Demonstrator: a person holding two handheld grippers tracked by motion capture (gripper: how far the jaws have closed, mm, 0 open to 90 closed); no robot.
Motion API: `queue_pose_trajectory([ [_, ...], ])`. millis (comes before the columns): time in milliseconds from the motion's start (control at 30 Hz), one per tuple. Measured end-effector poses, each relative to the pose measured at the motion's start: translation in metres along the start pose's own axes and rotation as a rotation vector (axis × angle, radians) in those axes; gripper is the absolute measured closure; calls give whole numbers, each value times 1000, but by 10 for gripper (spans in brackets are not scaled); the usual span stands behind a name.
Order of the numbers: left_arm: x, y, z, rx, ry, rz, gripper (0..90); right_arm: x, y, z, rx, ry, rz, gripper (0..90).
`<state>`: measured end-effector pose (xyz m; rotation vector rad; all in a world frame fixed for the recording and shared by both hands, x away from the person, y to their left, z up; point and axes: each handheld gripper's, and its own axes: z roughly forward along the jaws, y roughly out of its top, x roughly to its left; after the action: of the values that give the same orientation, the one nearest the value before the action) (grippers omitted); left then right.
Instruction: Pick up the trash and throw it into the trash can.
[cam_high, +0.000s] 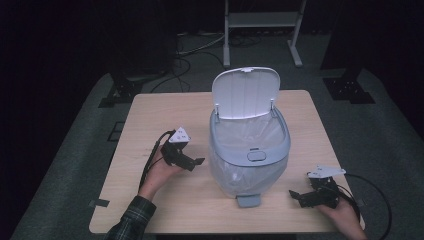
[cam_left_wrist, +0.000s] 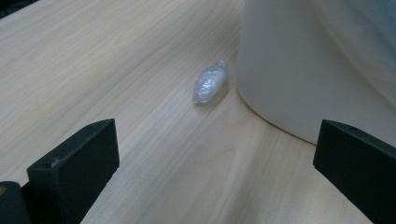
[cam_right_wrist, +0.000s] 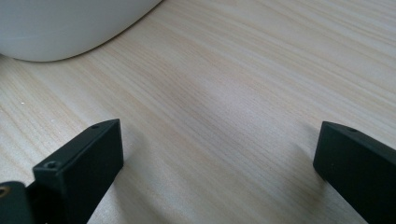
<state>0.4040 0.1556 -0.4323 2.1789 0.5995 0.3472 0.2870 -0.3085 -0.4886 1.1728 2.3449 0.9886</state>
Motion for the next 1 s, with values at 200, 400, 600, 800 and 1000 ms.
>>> queue_pose_trajectory([
  [200,9,5,11,-7,2,-15,0,0,0,0,1,0,0,6],
  [400,15,8,18,-8,6,-21,0,0,0,0,0,1,0,6],
  [600,23,14,22,-37,11,-29,9,0,0,0,0,0,0,6],
  [800,28,17,29,-63,12,-40,56,0,0,0,0,0,0,6],
  [1000,31,15,34,-76,5,-47,130,0,0,0,0,0,0,6],
])
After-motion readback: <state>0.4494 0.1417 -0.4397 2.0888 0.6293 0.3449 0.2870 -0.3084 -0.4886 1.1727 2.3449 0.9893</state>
